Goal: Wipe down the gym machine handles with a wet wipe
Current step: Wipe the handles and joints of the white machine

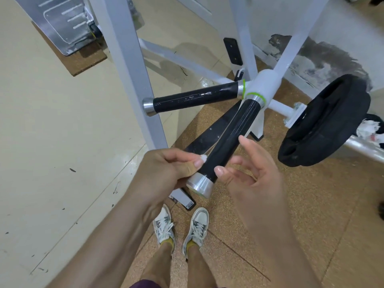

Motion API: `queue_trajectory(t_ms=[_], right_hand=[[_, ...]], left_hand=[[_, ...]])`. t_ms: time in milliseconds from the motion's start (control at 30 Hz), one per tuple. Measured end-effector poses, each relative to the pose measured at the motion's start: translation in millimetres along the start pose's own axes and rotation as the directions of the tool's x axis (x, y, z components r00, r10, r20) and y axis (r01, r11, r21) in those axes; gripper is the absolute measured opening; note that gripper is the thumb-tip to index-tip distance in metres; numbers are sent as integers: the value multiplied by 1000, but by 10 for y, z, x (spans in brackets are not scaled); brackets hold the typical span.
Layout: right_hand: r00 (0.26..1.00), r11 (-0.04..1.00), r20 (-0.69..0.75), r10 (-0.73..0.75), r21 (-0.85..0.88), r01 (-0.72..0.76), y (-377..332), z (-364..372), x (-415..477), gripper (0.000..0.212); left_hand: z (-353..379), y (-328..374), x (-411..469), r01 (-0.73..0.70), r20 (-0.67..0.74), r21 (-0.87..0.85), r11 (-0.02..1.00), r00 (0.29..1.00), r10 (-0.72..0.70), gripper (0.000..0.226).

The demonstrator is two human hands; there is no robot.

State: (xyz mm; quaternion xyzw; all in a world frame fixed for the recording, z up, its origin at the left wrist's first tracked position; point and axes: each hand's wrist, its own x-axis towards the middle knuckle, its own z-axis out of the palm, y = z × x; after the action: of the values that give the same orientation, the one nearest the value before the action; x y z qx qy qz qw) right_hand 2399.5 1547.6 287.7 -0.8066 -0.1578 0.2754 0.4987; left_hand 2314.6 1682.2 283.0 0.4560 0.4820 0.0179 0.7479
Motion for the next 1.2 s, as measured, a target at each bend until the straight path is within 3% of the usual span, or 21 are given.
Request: queue_trajectory(t_ms=[167,367,567,833,1033,1200], right_hand=[[999,999,-13,-34,-9,34,28,10,16,68],[999,998,-14,-42,-53,41,16,-9,37,70],[997,997,-35,-71,-25,71,21,22,34,68],[993,976,17,-121,-180,122,-19,-243,255,68],[983,939,172,-59,-324,113,-108,-309,513,80],[978,934,206,-19,-346,91,-159,-363,575,93]], left_hand=[[206,125,163,-49,-85,-1,999,995,49,4],[26,65,86,0,73,-46,999,997,3,15],[213,138,228,-18,-9,-102,995,1000,17,6],[11,192,270,-53,115,139,989,993,37,15],[212,224,404,-71,34,90,993,997,68,26],[168,240,358,-115,48,197,974,993,107,22]])
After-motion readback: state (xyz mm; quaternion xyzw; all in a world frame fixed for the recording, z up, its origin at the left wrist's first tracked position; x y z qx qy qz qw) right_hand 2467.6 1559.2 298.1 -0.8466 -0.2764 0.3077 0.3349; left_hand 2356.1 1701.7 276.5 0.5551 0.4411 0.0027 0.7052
